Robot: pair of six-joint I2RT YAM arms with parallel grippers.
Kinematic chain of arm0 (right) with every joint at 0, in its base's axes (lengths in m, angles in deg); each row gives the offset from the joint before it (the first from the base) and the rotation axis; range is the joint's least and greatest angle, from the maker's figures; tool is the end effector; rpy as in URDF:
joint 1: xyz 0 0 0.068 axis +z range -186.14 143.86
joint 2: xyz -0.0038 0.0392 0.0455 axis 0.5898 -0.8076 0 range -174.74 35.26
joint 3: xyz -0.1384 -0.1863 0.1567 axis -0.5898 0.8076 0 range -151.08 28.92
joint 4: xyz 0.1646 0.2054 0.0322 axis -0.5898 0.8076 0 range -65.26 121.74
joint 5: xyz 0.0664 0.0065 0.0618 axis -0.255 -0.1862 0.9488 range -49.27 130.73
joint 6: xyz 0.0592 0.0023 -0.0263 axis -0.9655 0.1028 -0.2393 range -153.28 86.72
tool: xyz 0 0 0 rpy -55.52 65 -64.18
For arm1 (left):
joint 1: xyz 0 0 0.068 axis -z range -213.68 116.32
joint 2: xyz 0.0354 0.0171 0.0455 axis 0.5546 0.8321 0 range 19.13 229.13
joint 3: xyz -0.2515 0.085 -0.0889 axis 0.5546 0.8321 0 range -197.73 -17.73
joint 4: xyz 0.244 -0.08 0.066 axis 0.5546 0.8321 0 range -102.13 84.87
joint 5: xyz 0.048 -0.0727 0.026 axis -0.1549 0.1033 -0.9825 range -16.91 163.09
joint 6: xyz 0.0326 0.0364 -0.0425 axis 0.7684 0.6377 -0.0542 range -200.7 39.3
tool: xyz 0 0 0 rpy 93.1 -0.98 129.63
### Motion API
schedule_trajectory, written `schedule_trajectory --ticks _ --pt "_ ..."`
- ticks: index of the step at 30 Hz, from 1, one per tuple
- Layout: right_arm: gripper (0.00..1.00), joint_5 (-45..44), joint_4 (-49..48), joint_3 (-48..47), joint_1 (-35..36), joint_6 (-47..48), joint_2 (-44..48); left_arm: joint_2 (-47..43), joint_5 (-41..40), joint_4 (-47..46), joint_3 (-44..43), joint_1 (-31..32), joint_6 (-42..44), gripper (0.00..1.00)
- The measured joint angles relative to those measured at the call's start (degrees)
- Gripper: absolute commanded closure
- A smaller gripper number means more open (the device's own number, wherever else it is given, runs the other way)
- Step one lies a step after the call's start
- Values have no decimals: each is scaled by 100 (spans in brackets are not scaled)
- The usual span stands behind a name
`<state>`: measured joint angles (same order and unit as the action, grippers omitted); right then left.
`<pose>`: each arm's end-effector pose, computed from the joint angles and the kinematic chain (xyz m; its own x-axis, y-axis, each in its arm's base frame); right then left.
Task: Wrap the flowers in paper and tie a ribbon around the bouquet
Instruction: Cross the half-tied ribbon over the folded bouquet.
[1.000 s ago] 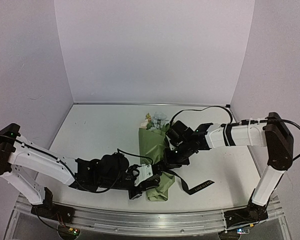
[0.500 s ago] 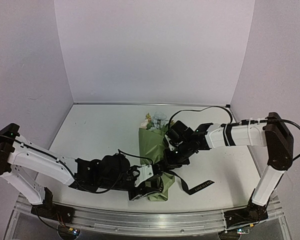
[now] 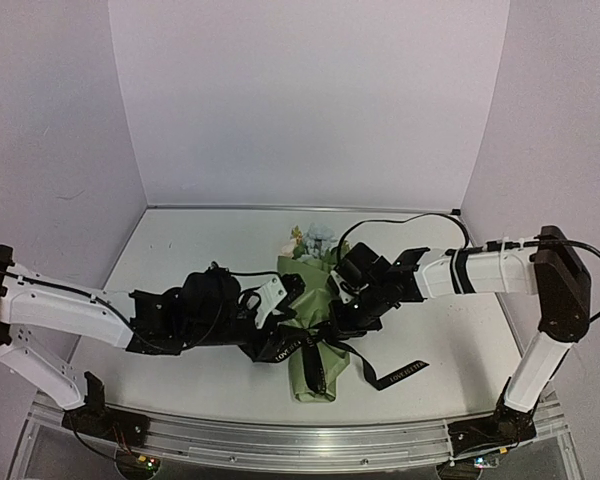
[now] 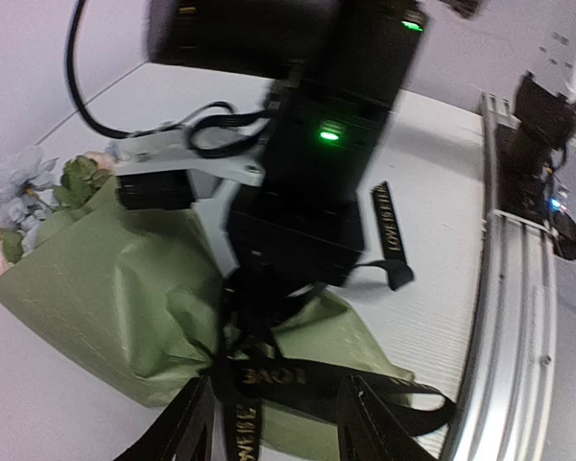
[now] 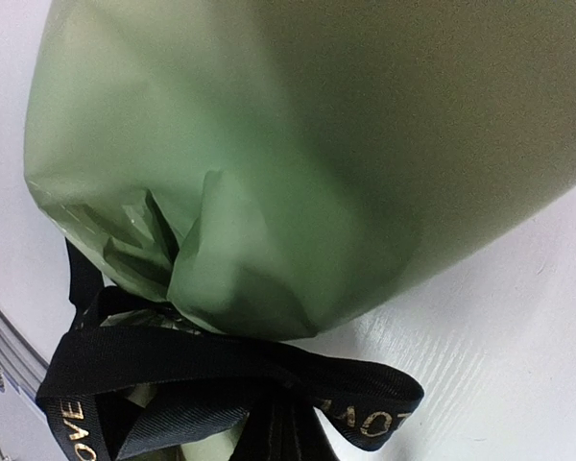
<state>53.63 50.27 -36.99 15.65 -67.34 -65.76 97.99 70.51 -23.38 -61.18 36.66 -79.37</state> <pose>0.2204 0.2982 0.1784 -0.9135 -0.2778 -0.2972 -0.3887 0.8117 0.4359 0.1094 -0.2995 0.2334 -0.1160 0.3941 -0.9117 0.9299 0.3658 0.0398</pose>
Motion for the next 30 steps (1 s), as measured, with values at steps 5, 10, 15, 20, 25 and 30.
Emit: schedule_trajectory --ticks 5,10,15,20,25,30 --pt "100 -2 -146 161 0 -25 77 719 374 397 -795 -599 -114 57" --pt "100 -2 -255 205 0 -49 106 1337 788 828 -1392 -792 -78 60" --pt "100 0 -340 209 0 -66 129 1857 1009 1303 -1745 -855 48 65" --pt "100 0 -370 209 0 -70 143 2213 1000 1567 -1951 -873 156 69" --pt "100 2 -406 220 0 -72 185 2383 897 1651 -2052 -891 206 80" --pt "100 2 -477 235 0 -95 221 2506 799 1736 -2235 -905 294 91"
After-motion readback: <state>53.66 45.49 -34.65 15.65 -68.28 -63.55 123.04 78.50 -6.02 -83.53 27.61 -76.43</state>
